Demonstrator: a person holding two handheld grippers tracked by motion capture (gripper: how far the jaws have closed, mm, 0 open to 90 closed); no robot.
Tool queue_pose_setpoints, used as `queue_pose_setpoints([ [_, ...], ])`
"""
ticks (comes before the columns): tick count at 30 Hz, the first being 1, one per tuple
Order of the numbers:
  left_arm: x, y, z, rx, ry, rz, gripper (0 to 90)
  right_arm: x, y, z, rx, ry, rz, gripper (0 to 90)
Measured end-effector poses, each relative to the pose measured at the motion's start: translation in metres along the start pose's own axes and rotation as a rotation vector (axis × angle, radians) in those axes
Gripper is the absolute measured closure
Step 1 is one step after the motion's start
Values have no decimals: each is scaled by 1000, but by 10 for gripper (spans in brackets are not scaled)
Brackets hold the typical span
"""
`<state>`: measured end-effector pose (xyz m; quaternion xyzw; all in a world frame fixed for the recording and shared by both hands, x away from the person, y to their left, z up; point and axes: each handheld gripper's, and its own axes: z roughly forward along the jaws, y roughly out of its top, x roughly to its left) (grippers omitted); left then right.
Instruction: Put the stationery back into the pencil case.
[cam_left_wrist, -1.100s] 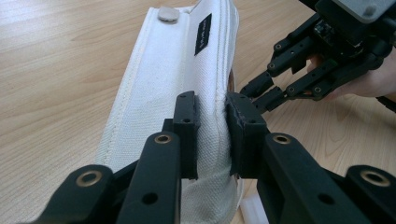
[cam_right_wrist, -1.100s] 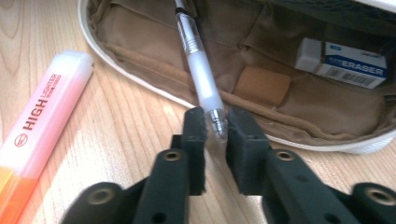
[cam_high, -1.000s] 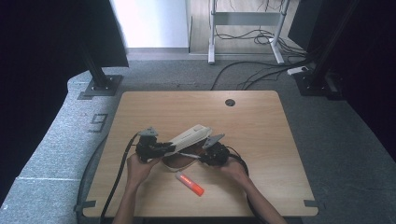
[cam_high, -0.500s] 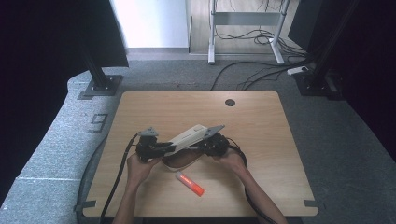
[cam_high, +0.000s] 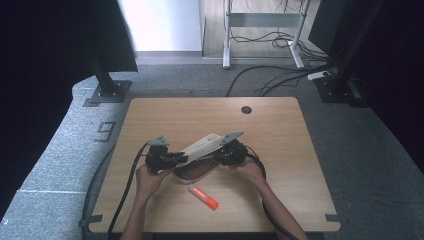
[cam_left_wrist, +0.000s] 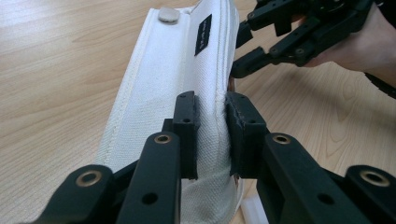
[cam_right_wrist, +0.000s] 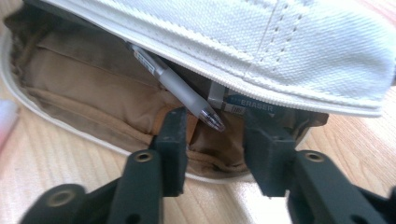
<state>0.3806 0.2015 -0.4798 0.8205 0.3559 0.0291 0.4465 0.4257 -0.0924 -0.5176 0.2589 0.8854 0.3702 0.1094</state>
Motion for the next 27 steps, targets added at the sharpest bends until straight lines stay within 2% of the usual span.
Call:
queue_pose_setpoints([
  [6,0,0,0,1,0,1,748,7,-3,-10,-3,3,6,417],
  [13,0,0,0,3,-1,1,748,17,-5,-20,-23,25,14,322],
  [27,-1,0,0,7,0,3,748,45,-11,-37,-51,87,9,314],
])
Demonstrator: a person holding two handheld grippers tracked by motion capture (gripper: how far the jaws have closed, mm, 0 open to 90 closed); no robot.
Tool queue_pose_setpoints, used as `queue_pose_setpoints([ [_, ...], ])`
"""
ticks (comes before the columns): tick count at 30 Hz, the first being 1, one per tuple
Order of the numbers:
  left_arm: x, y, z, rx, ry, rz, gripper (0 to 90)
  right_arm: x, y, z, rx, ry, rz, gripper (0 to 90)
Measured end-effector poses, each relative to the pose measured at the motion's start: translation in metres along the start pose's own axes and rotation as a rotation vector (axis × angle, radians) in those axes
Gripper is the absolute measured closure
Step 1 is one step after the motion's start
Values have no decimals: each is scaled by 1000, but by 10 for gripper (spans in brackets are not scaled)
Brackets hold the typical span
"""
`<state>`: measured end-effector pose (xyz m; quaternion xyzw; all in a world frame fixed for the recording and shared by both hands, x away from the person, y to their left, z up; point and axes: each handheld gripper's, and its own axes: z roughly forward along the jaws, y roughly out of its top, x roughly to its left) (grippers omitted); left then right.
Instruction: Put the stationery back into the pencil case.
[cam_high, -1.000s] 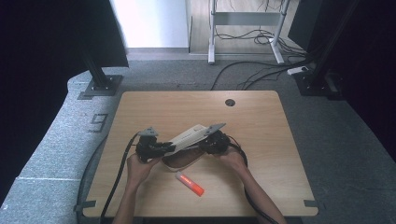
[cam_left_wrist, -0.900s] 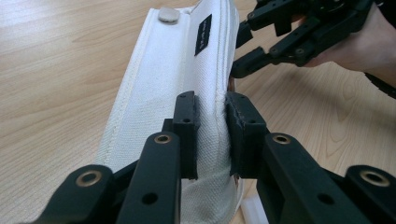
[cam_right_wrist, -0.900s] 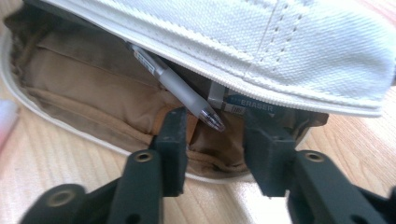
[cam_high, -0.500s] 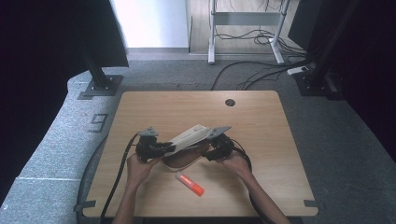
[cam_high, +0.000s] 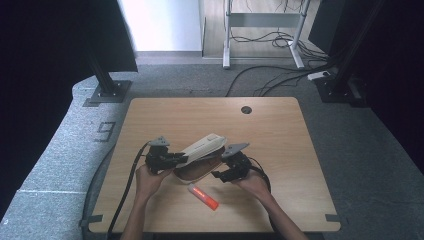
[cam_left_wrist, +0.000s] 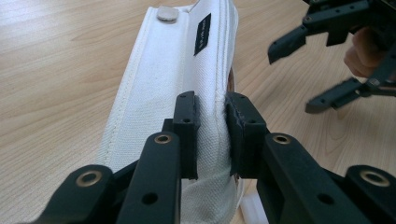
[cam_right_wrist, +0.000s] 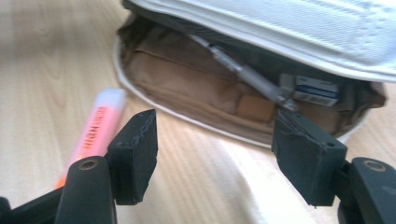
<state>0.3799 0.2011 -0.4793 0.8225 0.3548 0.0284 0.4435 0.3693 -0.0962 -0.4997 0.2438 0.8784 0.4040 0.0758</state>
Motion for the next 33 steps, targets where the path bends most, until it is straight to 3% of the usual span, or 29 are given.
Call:
queue_pose_setpoints([
  [16,-1,1,0,7,2,6,749,32,-16,7,18,92,6,354],
  [33,-1,1,0,9,-1,4,749,64,-27,27,81,165,-44,421],
])
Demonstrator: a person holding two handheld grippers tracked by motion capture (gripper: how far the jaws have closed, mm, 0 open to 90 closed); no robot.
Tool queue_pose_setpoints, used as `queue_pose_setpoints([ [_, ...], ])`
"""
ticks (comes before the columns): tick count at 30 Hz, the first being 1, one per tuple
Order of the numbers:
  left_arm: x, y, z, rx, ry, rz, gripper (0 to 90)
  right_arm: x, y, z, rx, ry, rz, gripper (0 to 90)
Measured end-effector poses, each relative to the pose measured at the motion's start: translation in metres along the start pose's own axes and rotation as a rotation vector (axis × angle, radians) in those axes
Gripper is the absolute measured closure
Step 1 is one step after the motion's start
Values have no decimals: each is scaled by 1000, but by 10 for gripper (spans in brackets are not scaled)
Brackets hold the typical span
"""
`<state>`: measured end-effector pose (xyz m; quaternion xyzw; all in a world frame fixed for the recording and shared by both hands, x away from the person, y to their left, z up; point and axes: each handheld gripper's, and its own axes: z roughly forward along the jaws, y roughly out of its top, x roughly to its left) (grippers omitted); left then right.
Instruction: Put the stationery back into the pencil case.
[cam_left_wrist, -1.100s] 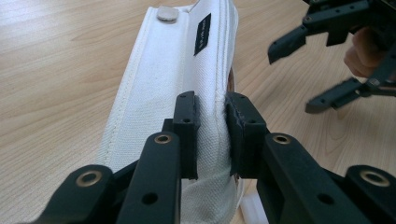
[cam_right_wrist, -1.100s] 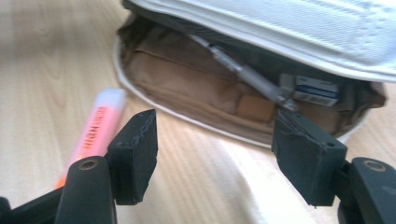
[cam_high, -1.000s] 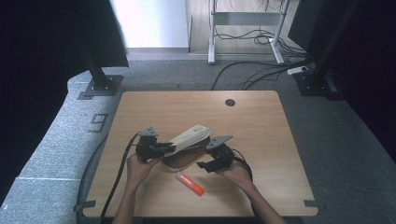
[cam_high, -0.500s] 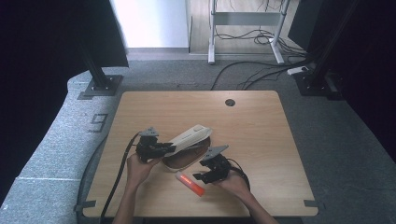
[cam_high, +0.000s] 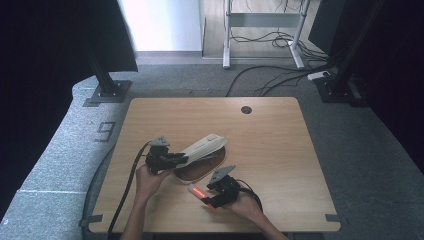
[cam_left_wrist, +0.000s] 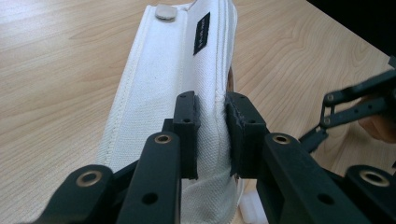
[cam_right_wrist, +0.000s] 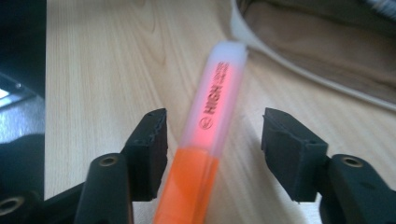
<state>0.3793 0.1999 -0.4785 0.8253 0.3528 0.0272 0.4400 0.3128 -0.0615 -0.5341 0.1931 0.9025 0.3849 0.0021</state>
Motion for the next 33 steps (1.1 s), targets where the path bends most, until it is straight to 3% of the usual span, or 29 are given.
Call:
queue_pose_setpoints([
  [6,0,0,0,1,0,-2,747,7,-4,4,34,-35,-51,490],
  [10,0,0,0,0,1,-3,747,10,-6,3,35,-61,-77,603],
  [12,0,0,0,-2,0,-6,747,9,-7,2,32,-58,-67,641],
  [21,0,0,0,-3,1,-6,748,7,-6,-1,30,-42,-56,656],
  [33,-1,0,-1,-5,6,-4,753,0,3,-23,-20,-72,-43,656],
])
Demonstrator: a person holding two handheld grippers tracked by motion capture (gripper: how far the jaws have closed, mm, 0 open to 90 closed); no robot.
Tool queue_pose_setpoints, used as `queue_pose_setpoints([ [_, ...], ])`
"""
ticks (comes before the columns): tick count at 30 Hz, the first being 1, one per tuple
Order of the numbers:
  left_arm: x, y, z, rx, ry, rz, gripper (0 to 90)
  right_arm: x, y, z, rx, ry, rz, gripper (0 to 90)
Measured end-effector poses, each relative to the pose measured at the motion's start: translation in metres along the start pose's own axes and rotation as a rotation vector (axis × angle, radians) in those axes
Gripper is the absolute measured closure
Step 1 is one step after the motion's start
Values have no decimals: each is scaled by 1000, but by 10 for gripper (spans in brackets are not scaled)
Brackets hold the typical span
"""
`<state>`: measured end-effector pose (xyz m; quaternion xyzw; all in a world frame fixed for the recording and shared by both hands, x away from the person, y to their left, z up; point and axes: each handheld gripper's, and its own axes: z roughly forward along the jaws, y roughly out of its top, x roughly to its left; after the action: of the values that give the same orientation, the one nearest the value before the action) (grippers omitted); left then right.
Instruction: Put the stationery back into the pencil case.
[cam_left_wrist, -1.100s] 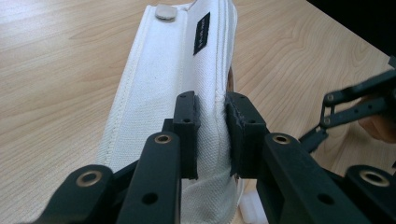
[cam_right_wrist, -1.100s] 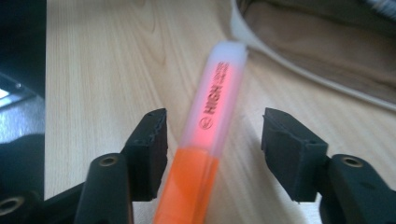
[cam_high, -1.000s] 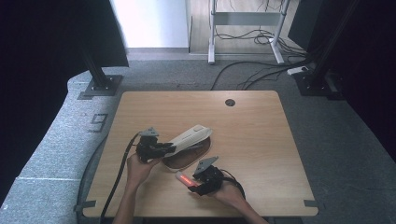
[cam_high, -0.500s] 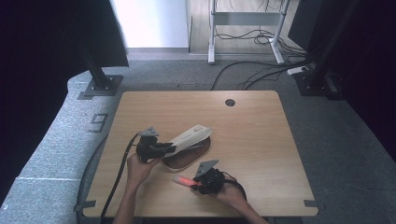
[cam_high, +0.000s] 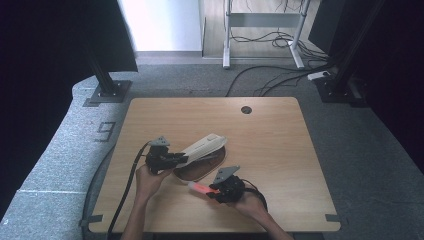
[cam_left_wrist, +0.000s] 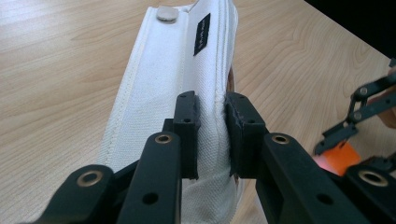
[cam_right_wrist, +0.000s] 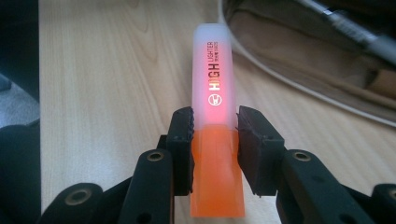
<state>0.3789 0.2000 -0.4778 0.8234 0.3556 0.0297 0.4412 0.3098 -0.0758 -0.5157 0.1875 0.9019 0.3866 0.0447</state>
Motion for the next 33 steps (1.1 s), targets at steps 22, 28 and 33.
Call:
queue_pose_setpoints([
  [22,-1,0,-1,-6,-1,4,753,-44,17,3,-1,-74,16,656],
  [28,-1,0,-1,-8,-1,3,753,-50,26,15,12,-61,-1,656],
  [33,-1,0,-1,-7,-1,4,753,-51,34,27,21,-51,-20,656],
])
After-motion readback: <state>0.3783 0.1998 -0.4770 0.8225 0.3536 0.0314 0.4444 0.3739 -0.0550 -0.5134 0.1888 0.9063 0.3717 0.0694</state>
